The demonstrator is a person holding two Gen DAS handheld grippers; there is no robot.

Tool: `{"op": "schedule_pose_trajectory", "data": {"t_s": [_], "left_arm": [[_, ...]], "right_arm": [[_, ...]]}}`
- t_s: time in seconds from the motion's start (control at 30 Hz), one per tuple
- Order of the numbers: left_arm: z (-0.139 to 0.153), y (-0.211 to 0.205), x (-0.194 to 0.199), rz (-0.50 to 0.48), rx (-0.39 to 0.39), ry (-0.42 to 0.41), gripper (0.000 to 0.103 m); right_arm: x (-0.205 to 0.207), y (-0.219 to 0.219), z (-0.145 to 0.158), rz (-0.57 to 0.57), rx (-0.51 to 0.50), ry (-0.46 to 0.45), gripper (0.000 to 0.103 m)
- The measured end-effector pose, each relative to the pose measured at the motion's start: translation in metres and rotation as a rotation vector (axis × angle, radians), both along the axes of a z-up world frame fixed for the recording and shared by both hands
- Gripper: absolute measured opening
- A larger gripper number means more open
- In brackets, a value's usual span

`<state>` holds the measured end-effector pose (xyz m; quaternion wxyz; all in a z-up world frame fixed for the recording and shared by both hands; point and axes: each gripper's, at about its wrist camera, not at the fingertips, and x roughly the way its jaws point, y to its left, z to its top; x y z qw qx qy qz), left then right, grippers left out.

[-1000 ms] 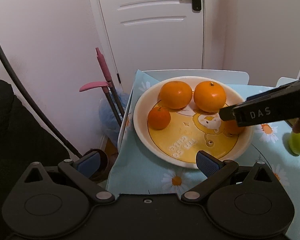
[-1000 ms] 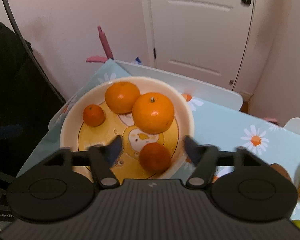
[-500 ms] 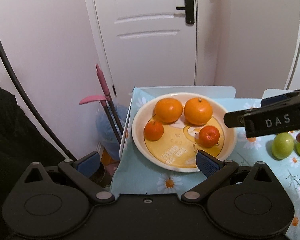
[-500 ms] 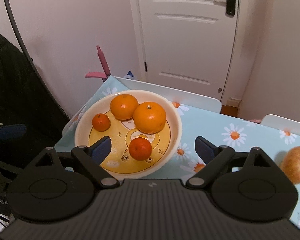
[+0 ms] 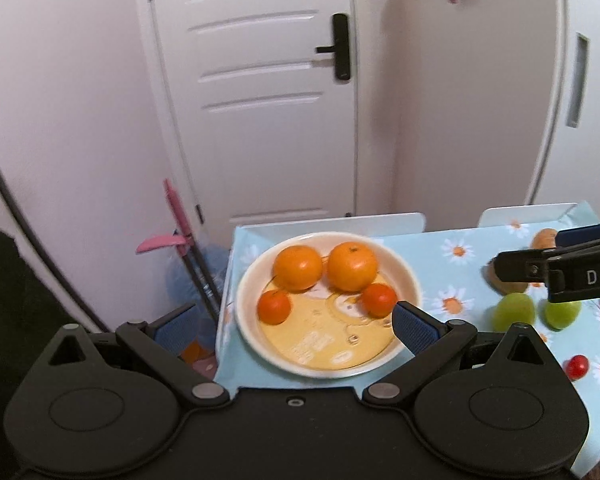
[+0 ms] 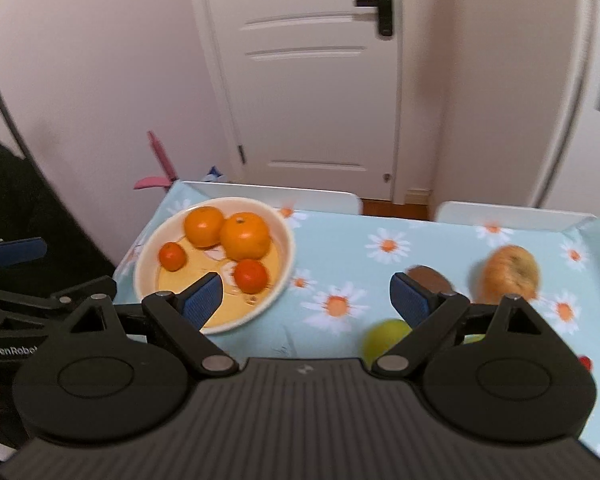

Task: Organize fruits
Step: 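Move both tools from the bowl toward the kiwi and the large apple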

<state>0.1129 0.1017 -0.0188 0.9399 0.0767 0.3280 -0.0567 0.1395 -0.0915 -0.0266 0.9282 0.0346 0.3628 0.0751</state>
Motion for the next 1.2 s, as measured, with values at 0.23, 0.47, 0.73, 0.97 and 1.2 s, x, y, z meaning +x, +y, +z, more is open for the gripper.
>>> {"op": "schedule_pose_trajectory", "data": {"t_s": [0.23, 0.47, 0.73, 0.97, 1.2], "left_arm": [[0.008, -0.032, -0.006, -0.044, -0.004, -0.019, 0.103], [0.015, -0.080, -0.013, -0.037, -0.025, -0.028, 0.103], [0.001, -0.148, -0.010, -0.033, 0.006, -0.018, 0.103], [-0.013, -0.193, 0.010, -0.045, 0.000, 0.009, 0.103], [-0.037, -0.222, 0.039, -0.071, 0.020, 0.040, 0.103]], "right_arm": [[-0.020, -0.054, 0.003, -0.064, 0.006, -0.001, 0.103], [-0.029, -0.121, 0.002, -0.069, 0.014, -0.002, 0.103], [-0.009, -0.181, -0.005, 0.057, -0.053, 0.004, 0.103], [0.020, -0.219, -0.027, 0.167, -0.055, 0.012, 0.103], [0.046, -0.239, -0.053, 0.219, -0.043, 0.034, 0.103]]}}
